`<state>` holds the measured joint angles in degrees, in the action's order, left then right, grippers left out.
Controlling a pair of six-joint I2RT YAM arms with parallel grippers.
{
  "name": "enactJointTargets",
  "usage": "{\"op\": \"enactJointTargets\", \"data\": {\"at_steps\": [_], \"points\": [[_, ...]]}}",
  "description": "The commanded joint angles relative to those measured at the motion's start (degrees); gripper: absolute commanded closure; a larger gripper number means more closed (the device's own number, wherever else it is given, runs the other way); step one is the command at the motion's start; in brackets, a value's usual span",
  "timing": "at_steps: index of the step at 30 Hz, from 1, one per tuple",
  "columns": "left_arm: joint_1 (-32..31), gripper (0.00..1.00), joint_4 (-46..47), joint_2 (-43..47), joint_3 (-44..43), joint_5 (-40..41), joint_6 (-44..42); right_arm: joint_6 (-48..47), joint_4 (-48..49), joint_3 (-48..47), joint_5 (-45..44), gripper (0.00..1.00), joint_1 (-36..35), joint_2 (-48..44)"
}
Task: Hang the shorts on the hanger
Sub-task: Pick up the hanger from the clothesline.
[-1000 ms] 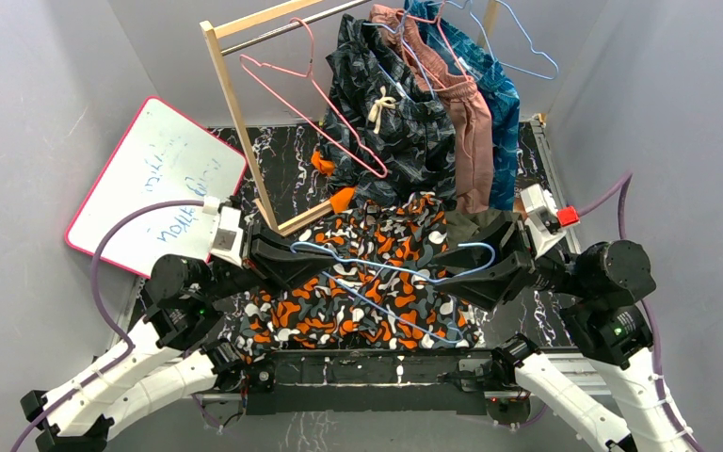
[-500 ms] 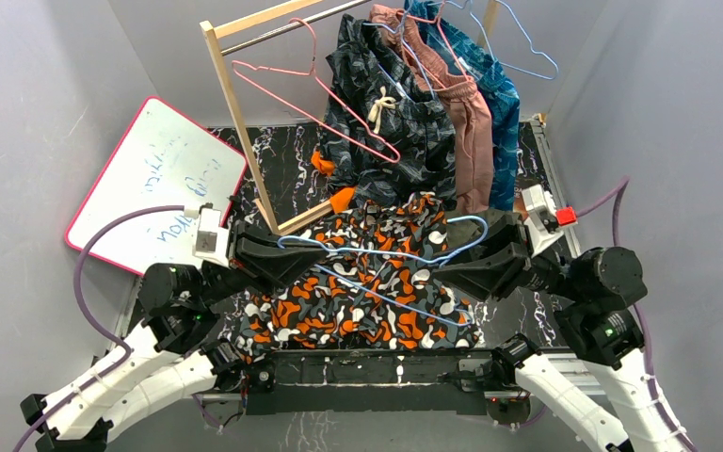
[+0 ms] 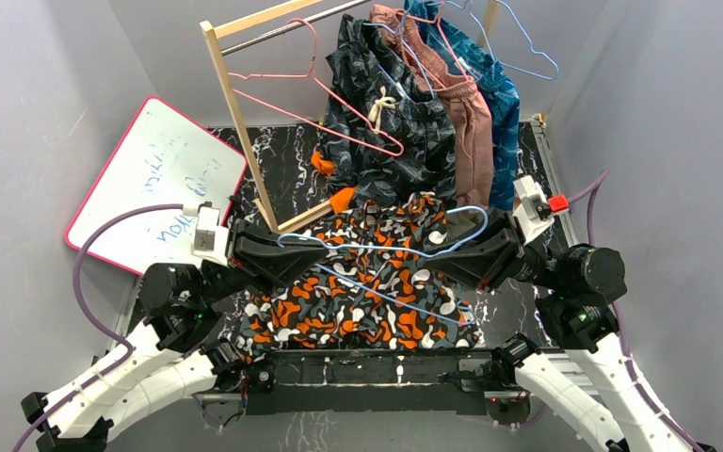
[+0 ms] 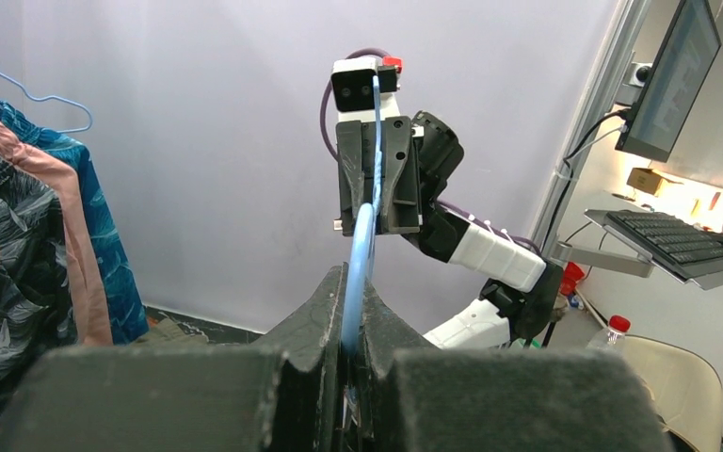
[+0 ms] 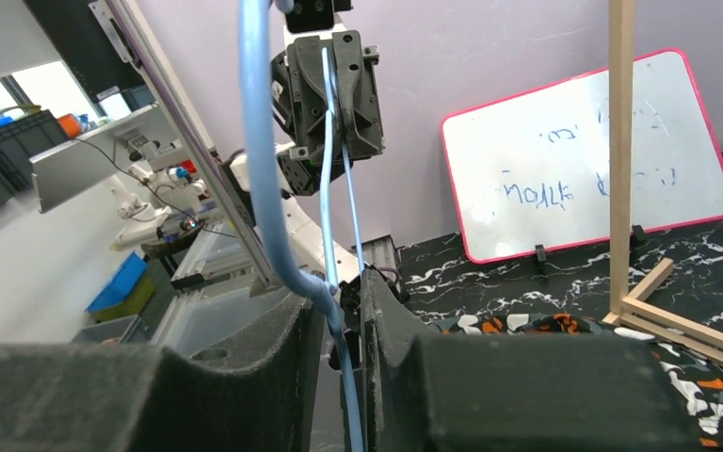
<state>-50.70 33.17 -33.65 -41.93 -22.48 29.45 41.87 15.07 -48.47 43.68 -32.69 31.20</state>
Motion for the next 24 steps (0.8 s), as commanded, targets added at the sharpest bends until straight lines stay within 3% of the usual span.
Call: {"op": "enactJointTargets", "data": {"at_steps": [1,8,13,16,18,19,23,24], "points": [[0.2,1.0,3.7,0.3,-0.2,0.0,0.2,3.7,8.0,-0.1,-0.1,0.72,0.0,0.5],[0.2,1.0,4.4,-0.2,0.4,0.1,0.5,7.5,14.2,2.1,-0.5,0.67,0.1,1.8],[0.2,1.0,4.5,-0.6,0.1,0.4,1.1,8.9,15.8,2.1,0.5,0.79,0.0,2.8],[0.2,1.0,4.5,-0.9,0.0,0.4,1.2,9.5,16.9,2.5,0.9,1.0,0.1,2.8],[0.2,1.0,3.5,-0.8,-0.1,0.9,1.2,9.3,16.5,2.5,0.8,1.0,0.0,2.6],[0.2,0.91,2.2,-0.7,-0.3,1.2,0.9,8.6,15.7,2.2,0.4,1.0,0.0,2.2],[0.2,0.05,-8.1,1.7,-0.5,5.8,-2.7,-2.3,0.8,-2.3,-5.7,1.0,0.0,-0.4],[0.2,0.02,-12.2,2.6,-0.4,8.6,-4.1,-6.1,-6.4,-4.0,-8.5,1.0,0.1,-1.0]]}}
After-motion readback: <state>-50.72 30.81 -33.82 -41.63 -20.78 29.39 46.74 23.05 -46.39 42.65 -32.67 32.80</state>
